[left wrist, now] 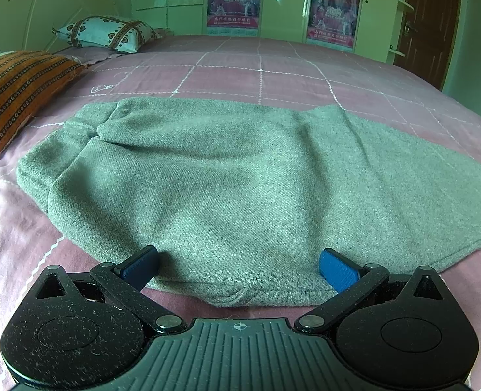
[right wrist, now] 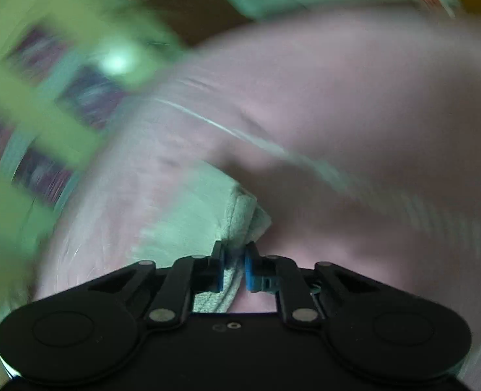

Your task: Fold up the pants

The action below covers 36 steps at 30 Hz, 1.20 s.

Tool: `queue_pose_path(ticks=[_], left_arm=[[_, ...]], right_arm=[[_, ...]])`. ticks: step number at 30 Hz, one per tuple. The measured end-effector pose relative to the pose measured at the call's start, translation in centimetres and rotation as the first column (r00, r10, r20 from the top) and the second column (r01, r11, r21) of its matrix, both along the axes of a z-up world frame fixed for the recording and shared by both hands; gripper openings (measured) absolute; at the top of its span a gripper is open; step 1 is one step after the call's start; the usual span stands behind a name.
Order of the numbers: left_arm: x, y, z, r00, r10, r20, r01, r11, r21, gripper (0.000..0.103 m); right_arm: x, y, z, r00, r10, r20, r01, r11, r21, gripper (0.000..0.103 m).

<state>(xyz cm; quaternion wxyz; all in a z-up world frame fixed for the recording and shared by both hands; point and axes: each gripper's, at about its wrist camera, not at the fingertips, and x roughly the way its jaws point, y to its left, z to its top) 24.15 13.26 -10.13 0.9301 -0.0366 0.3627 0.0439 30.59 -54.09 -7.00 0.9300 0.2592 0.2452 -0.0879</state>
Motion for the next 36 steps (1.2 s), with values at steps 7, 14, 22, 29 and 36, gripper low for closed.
queue_pose_path(ticks=[7,14,22,29,36], left_arm=[[0.0,-0.1,0.0,1.000,-0.007,-0.003,0.007,1.000,0.008,0.103],[-0.1,0.1,0.4,1.000,-0.003,-0.003,0.003,1.000,0.007,0.103],[4.2,-5.2,5.4,0.985,-0.146,0.093,0.135,0.984,0.116,0.103],[11.9,-4.1,0.4,0.997,-0.016,-0.078,0.027,0.989,0.143,0.103],[11.6,2.5,1.7,0.983,0.161,-0.093,-0.154,0.985,0.078,0.103]], right_arm=[[0.9,-1.0,-2.1,0.996,0.030,-0.088,-0.038,0.995,-0.095,0.002],[-0.9,-1.6,-4.4,0.983,-0.147,-0.112,0.148,0.989,0.002,0.022],[-0.6,4.7,-1.6,0.995,0.086,-0.041,-0.090,0.989,-0.113,0.017],[6.5,17.9,-0.7,0.918,0.377,-0.123,-0.392,0.912,-0.123,0.019],[11.1,19.5,-3.0,0.929,0.227,-0.293,-0.304,0.919,-0.251,0.017]])
